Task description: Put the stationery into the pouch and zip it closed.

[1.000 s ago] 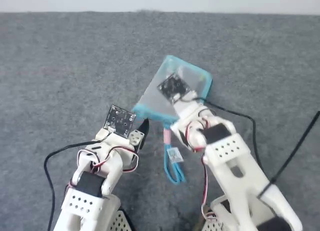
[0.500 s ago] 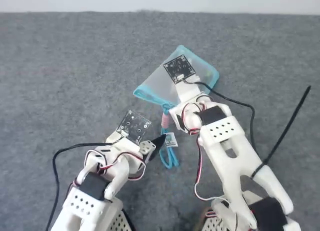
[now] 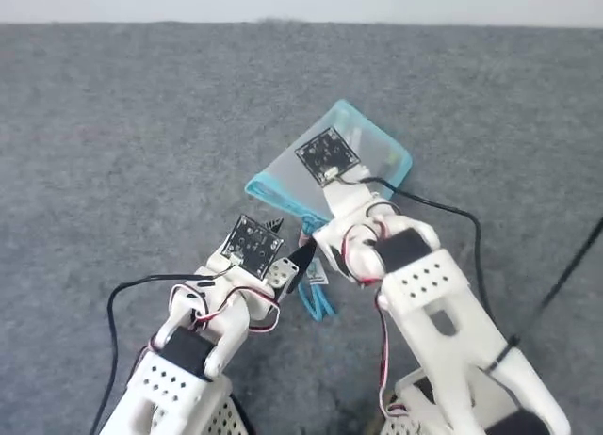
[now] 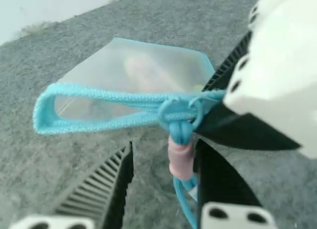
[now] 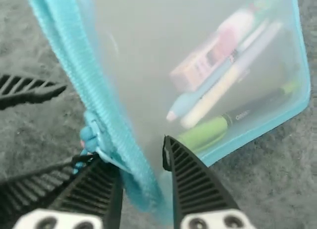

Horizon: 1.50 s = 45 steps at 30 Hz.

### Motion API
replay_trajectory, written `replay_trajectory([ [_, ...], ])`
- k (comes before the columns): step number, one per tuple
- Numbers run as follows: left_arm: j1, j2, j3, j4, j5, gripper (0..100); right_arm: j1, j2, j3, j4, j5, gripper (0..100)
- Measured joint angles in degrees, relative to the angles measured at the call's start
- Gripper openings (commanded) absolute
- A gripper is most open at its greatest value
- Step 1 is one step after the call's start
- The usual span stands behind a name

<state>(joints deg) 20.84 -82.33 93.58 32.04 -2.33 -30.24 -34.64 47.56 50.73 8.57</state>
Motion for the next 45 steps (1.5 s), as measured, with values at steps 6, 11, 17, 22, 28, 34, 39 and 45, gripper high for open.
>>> replay_trajectory([
  [6, 0.09, 0.00, 0.00, -0.18, 0.00, 18, -0.18, -5.36, 2.37, 1.93, 1.32, 0.6],
  [11, 0.00, 0.00, 1.41, -2.90, 0.00, 18, -2.29, -6.42, 3.16, 2.02, 2.55, 0.6],
  [17, -0.18, 0.09, 3.69, -5.54, 0.00, 11, -4.48, -6.42, 3.16, 2.11, 3.43, 0.6],
  [22, 0.09, 0.09, 3.69, -5.54, 0.00, 1, -4.66, -6.51, 3.87, 1.85, 3.87, 0.6],
  [28, 0.18, 0.09, 3.69, -5.54, 0.00, 1, -1.85, -8.09, 5.98, 1.67, 5.80, 0.6],
  [34, -4.84, 0.09, 3.69, -5.54, 0.00, 1, -0.79, -8.62, 8.09, -1.41, 8.26, 0.6],
  [39, -9.85, 0.09, 3.69, -5.63, -0.09, 1, -0.35, -8.70, 9.67, -1.32, 8.97, 0.6],
  [45, -12.75, 0.09, 3.69, -5.63, -0.18, 1, -0.26, -8.88, 10.11, -1.32, 8.97, 0.6],
])
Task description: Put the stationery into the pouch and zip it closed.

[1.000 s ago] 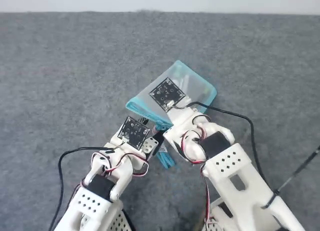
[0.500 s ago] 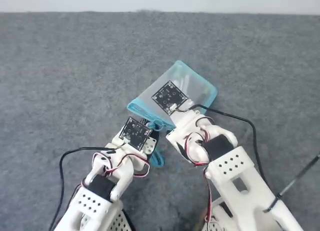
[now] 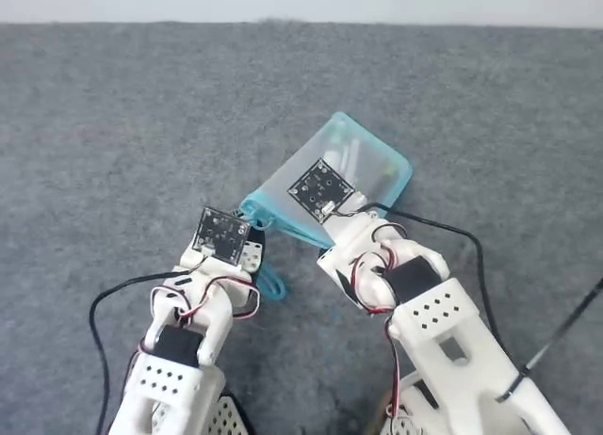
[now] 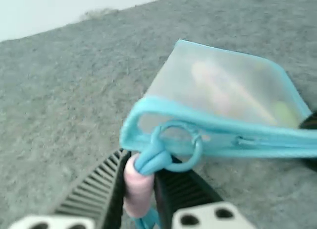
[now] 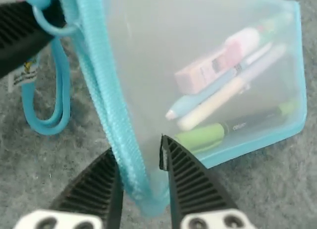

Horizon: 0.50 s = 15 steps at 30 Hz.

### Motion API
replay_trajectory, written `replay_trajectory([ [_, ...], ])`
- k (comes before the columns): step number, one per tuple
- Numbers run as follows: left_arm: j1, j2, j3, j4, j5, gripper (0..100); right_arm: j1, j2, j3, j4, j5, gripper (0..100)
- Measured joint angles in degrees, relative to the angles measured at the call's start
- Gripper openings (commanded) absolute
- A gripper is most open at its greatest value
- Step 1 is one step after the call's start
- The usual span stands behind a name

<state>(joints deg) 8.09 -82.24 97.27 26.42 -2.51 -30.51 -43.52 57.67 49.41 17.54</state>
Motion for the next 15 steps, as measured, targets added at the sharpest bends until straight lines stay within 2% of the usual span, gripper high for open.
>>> replay_trajectory([
  [9, -5.63, 0.00, -0.26, 0.00, 0.00, 1, 9.05, 0.00, 2.81, -0.70, 2.02, 0.6],
  [15, -5.89, 0.09, -0.26, 0.00, 0.00, 1, 12.75, 0.00, 3.43, -1.49, 2.20, 0.6],
])
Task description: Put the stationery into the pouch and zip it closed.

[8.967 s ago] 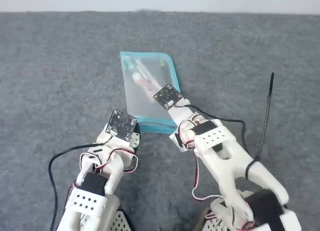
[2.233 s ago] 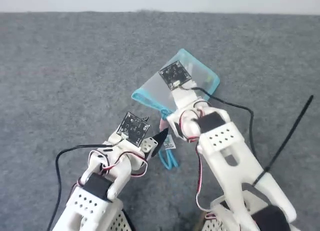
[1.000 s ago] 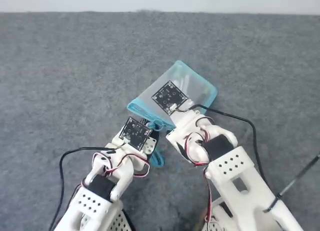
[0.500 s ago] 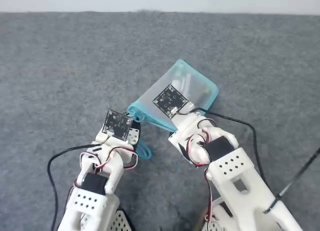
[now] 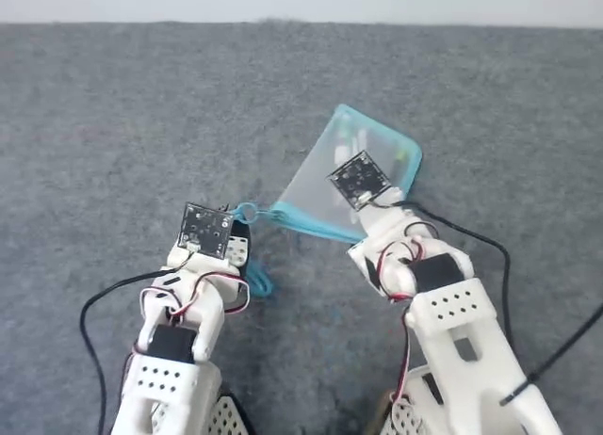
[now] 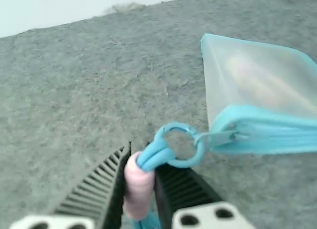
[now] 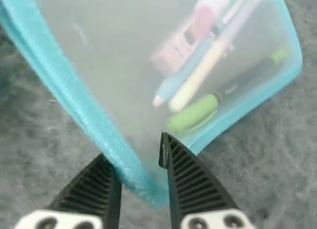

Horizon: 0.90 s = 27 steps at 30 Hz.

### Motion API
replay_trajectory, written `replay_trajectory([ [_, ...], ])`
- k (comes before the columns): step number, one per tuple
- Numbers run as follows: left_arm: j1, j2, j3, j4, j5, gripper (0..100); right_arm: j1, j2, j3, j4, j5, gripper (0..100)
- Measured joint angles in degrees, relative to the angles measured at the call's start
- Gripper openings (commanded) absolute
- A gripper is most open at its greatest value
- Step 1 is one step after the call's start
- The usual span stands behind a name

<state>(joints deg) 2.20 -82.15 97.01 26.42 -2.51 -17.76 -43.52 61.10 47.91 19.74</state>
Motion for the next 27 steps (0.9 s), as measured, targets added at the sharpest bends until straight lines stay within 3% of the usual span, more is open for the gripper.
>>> replay_trajectory([
  [12, 0.18, 0.00, 0.00, 0.00, 0.00, 2, 5.19, 0.00, 0.00, 0.00, 1.41, 0.6],
  [17, 1.41, 0.00, 0.00, 0.00, 0.00, 15, 5.63, 0.00, 0.18, 0.00, -0.18, 1.7],
  [23, 4.84, -0.09, 0.00, -0.26, 0.00, 22, 8.79, 1.14, 0.53, 0.26, -0.62, 24.0],
  [27, 5.10, -0.09, 0.00, -0.26, 0.00, 22, 8.44, 1.32, 0.79, 0.62, -0.88, 31.7],
])
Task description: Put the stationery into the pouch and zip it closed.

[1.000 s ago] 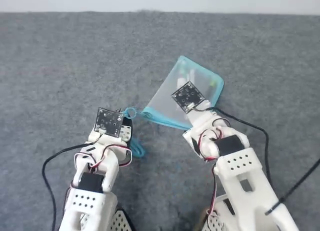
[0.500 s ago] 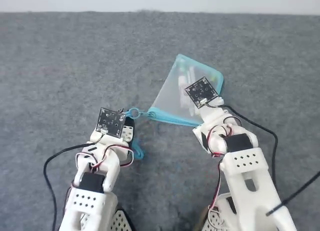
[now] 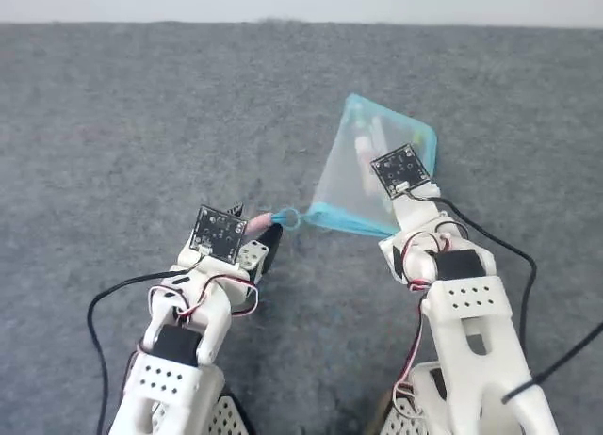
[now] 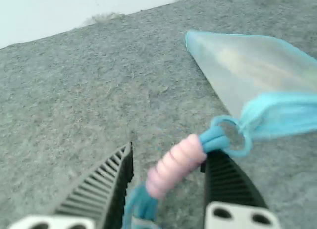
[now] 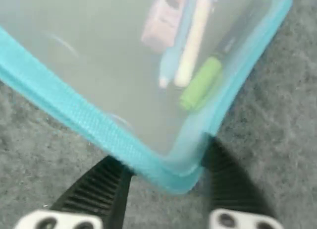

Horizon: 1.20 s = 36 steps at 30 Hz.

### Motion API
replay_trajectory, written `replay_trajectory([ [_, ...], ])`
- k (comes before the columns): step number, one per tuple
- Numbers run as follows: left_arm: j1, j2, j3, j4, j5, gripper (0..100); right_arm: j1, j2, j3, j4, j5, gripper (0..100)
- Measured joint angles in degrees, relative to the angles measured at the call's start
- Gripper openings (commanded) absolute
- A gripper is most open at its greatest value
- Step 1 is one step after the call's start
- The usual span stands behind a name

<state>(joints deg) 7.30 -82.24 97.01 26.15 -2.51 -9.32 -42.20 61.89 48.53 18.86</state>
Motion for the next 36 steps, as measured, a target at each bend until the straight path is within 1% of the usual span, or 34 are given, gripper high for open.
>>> replay_trajectory([
  [4, 0.18, 0.00, 0.00, 0.00, 0.00, 22, -2.73, 0.09, 0.00, 1.58, -0.53, 32.0],
  [7, 2.55, 0.00, 0.00, 0.44, 0.00, 22, -3.60, 0.09, 0.00, 2.11, -0.70, 32.1],
  [13, 8.00, 0.00, 0.00, 4.75, -1.85, 30, -3.87, 0.09, 0.00, 2.11, -0.70, 32.1],
  [18, 8.53, 0.00, 0.00, 7.56, -3.69, 30, -3.87, 0.09, 0.00, 2.11, -0.70, 32.1],
  [22, 8.53, 0.00, -1.93, 11.96, -5.10, 30, -3.87, 0.09, 0.00, 2.11, -0.70, 31.9],
  [26, 8.53, 0.00, -2.37, 12.84, -5.45, 30, -3.96, 0.09, 0.00, 2.11, -0.70, 30.9],
  [27, 8.53, -0.09, -2.37, 12.84, -5.45, 30, -3.96, 0.09, 0.00, 2.11, -0.70, 28.2],
  [29, 8.35, -0.09, -2.37, 12.84, -5.54, 27, -3.96, 0.09, 0.00, 2.11, -0.70, 18.7],
  [31, 6.51, -0.09, -2.37, 12.13, -5.54, 24, -3.96, 0.09, 0.00, 2.11, -0.88, 7.6],
  [33, 3.78, -0.09, -2.37, 10.02, -5.54, 24, -3.78, 0.09, 0.00, 2.11, -1.05, 0.0],
  [36, -0.35, -0.09, -2.37, 6.77, -5.27, 24, -3.78, 0.09, 0.09, 2.11, -1.41, 2.0],
])
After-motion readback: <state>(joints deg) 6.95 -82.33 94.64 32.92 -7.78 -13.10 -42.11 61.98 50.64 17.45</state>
